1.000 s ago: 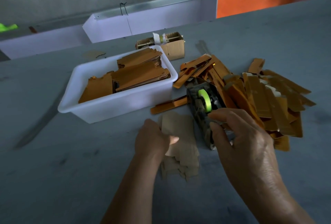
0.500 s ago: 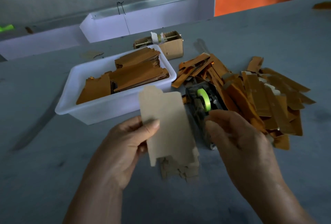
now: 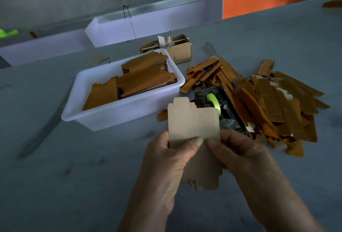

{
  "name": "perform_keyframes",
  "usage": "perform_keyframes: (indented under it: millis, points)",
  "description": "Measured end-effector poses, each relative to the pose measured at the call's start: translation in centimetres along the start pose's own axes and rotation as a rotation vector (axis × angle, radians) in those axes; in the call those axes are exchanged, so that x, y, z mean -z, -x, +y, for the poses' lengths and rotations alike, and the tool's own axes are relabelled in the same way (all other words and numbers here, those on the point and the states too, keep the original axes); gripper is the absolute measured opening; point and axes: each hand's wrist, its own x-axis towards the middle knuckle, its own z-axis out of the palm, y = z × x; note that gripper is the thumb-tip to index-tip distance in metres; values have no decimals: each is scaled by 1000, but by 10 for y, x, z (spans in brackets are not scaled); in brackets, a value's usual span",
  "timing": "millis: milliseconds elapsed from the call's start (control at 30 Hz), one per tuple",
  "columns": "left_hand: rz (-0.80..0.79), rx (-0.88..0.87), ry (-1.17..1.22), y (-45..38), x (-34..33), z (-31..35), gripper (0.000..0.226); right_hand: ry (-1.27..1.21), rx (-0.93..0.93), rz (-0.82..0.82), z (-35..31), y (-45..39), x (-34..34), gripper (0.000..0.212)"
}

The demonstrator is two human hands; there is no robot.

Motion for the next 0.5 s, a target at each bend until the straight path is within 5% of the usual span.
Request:
perform_keyframes:
  millis: [133, 333, 433, 500]
  points:
    - [66, -5, -49, -1, -7, -5, 11, 497, 251, 216, -1, 5, -5, 11]
    - [-82, 37, -23, 1, -7, -5, 4, 381, 320, 38, -4, 12, -15, 24]
    - [-200, 16, -3, 1, 2, -6, 35, 341, 298, 10, -5, 8, -11, 23]
    - [-210, -36, -70, 2, 3, -5, 37, 351, 272, -6, -4, 6, -8, 23]
